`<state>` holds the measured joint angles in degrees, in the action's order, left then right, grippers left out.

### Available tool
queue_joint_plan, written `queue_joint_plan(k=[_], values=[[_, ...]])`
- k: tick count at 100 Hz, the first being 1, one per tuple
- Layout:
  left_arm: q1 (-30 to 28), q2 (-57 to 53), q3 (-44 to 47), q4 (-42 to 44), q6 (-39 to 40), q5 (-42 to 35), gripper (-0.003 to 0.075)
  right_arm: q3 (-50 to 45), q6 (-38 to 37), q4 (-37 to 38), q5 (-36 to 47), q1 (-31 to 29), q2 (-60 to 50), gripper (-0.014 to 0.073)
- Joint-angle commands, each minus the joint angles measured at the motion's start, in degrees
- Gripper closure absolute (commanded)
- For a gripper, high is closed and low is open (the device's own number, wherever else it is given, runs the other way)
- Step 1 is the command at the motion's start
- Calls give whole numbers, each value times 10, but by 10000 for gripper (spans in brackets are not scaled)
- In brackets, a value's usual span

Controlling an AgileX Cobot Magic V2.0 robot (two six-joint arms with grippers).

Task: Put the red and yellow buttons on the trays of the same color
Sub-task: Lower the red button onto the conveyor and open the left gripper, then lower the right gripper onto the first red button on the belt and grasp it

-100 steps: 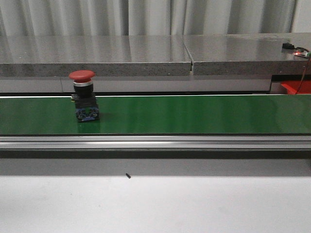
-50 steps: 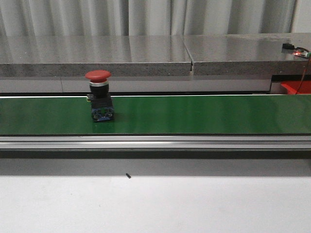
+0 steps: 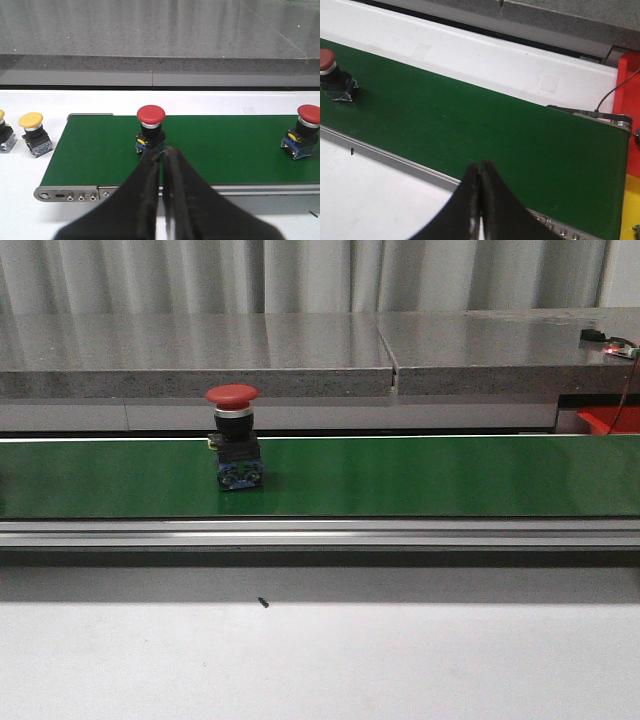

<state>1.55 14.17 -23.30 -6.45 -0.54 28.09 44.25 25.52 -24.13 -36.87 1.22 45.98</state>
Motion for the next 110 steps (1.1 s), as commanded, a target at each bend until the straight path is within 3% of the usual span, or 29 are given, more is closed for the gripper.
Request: queue_joint_plan(k=[1,15,22,29,47,55,68,94,110], values=[[5,5,-14,-7,5,-46,741,15,4,-10,37,1,-6,702],[5,5,-14,-7,5,-46,741,15,4,-15,32,1,-5,697],[5,5,-14,-7,5,-46,741,15,4,-35,23,1,-5,653],[5,5,-14,-7,5,-46,741,15,4,-59,12,1,-5,544],[5,5,-14,-7,5,-46,741,15,4,-85,14,1,-5,119],[5,5,-14,-7,5,-46,741,15,4,-97,15,1,-5,9],[5,5,-14,-7,5,-46,741,21,4,-102,10,1,7,-14],[5,5,-14,-7,5,-46,741,114,5,-102,-75,2,107,-13],[5,5,-14,-7,5,-46,741,152,17,-86,-70,37,189,-13]])
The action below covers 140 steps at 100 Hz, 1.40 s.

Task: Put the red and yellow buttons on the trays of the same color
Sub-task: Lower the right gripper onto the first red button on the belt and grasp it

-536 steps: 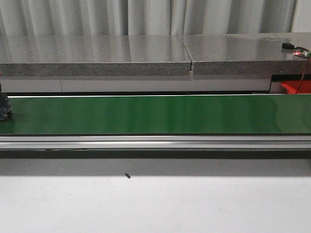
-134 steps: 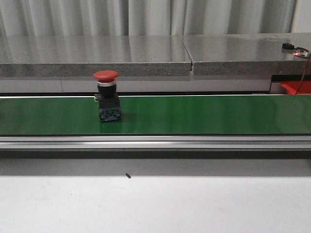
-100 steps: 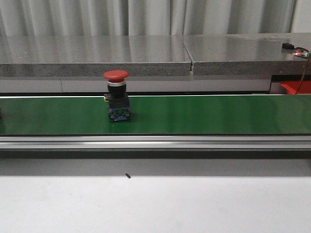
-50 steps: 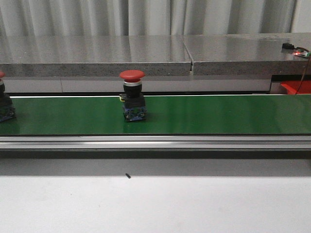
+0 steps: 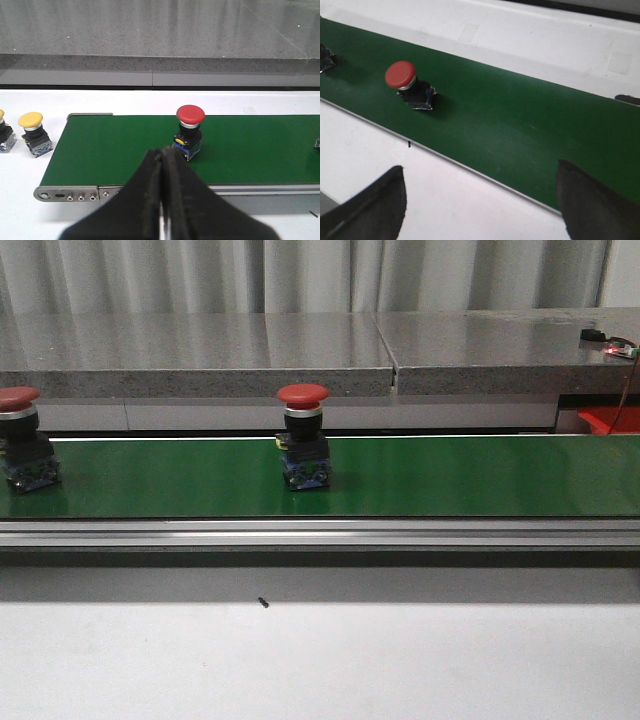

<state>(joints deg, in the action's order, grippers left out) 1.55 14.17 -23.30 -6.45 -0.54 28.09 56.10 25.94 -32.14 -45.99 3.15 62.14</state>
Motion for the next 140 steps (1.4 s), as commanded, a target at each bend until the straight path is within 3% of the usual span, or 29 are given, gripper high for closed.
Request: queue_joint_plan(k=[1,29,70,128,140], values=[[5,5,-14,-7,5,-46,741,37,14,-4,22,20,31,-13],[5,5,-14,-7,5,-46,741,108,14,44,33,106,167,-13],[5,5,-14,-7,5,-46,741,194,14,62,37,174,288,-13],[5,5,-14,-7,5,-46,741,266,14,84,37,182,384,-10],[5,5,-14,-7,5,-46,741,266,12,97,30,182,393,92]])
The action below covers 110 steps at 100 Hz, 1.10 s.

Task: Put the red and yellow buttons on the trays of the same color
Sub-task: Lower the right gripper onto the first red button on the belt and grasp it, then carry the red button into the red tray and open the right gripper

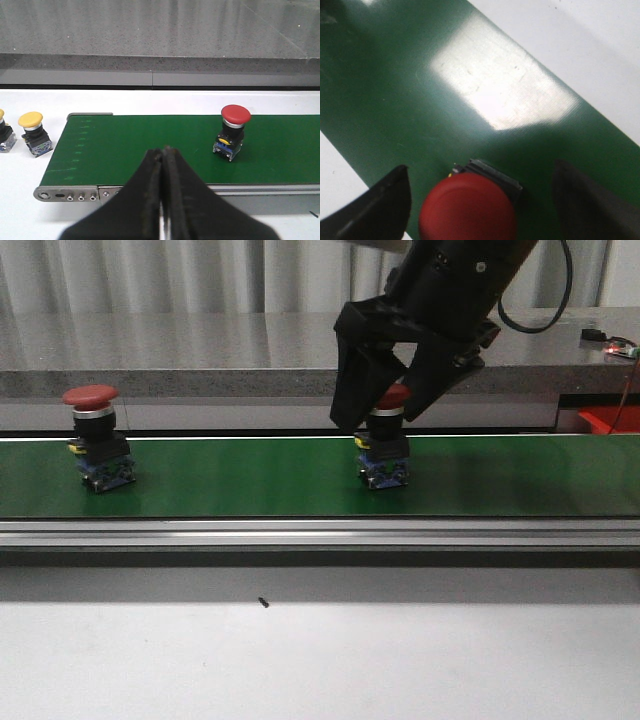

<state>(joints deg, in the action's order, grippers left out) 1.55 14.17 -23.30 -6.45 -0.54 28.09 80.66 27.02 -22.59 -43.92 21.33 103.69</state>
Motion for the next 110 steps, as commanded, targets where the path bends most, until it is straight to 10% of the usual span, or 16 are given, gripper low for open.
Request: queue_joint_plan(k=[1,22,60,110], values=[[5,5,-14,-7,5,-46,741,21,0,4,9,0,-22,116],[5,5,-14,-7,5,-46,741,34,-25,34,-37,-3,-23,440],[5,5,-14,-7,5,-46,741,200,-39,35,-159,-106,-36,440],[5,5,-14,-7,5,-46,741,262,-60,29,-51,-386,12,440]])
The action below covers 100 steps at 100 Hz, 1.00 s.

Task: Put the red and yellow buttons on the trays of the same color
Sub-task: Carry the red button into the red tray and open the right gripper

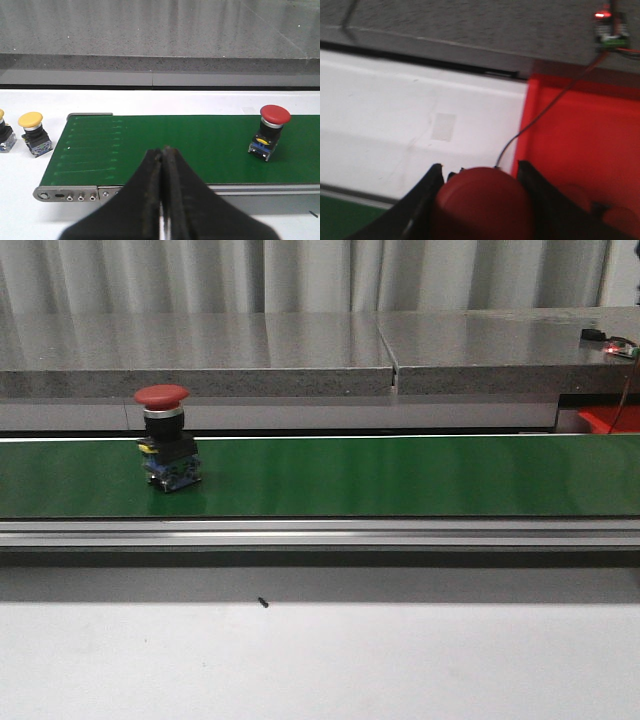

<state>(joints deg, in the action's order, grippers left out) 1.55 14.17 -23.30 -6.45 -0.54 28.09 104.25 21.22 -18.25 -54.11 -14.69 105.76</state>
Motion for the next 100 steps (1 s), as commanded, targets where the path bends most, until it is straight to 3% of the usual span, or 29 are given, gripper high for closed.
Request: queue_joint_plan(k=[1,50,100], values=[[5,5,-14,-7,5,-46,741,27,-2,-15,54,-27,-7,440],[5,5,-14,-7,5,-46,741,94,-2,-26,130,-51,160,440],[5,5,-14,-7,5,-46,741,94,-2,-37,131,-51,210,439]])
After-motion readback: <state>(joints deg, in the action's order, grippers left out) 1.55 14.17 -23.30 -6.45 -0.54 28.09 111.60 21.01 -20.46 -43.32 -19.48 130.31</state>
